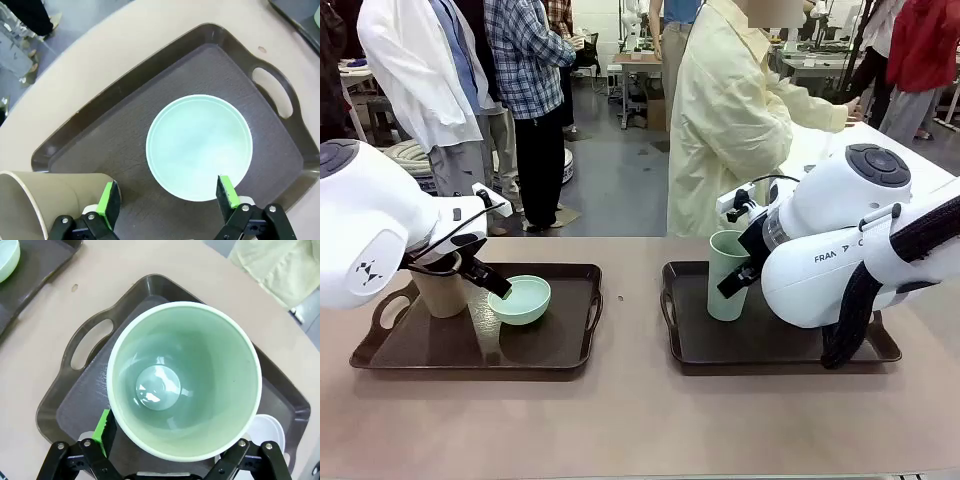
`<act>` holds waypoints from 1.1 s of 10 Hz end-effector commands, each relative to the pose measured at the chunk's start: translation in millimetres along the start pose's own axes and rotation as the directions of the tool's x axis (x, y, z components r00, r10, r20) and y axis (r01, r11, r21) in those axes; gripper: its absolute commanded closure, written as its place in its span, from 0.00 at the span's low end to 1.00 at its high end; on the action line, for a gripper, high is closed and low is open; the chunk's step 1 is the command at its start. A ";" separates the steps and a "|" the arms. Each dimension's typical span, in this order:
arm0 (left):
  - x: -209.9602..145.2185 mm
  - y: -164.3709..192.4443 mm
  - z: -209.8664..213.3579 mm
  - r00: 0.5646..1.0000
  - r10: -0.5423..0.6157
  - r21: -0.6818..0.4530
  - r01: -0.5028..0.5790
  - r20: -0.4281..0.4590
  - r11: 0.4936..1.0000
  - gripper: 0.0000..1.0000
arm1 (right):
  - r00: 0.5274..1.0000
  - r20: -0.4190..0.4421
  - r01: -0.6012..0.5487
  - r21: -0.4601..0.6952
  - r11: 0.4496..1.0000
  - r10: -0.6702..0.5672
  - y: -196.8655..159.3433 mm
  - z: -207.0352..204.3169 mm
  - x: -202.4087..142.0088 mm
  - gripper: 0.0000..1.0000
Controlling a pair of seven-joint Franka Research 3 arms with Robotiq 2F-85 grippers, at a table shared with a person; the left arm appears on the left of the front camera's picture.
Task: Set up a tray with a mat and arrange the tableware.
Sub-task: Pick up the Picnic Bowl and Reusable plastic cup from the Handle tray in front of the human's position and hold them in the air.
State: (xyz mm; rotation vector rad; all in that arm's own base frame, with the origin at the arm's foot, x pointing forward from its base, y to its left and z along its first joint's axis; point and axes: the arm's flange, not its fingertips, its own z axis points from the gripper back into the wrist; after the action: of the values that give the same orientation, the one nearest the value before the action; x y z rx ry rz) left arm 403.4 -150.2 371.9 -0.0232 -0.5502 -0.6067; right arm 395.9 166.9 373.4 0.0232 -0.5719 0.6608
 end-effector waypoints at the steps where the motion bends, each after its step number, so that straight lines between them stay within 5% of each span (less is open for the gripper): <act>1: 0.0 -0.1 0.0 1.000 0.000 0.000 0.000 0.000 1.000 0.00 | 1.000 0.000 0.000 0.000 1.000 0.000 0.0 0.0 0.0 0.00; 11: 0.0 -0.1 0.0 1.000 0.000 0.000 0.000 0.000 1.000 0.00 | 1.000 0.000 0.000 0.000 1.000 0.000 0.0 0.0 0.0 0.00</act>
State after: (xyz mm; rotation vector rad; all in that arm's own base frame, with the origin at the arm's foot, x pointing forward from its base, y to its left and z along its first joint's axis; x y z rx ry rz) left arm 403.3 -150.3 371.9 -0.0232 -0.5502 -0.6068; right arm 395.9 166.9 373.4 0.0231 -0.5719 0.6608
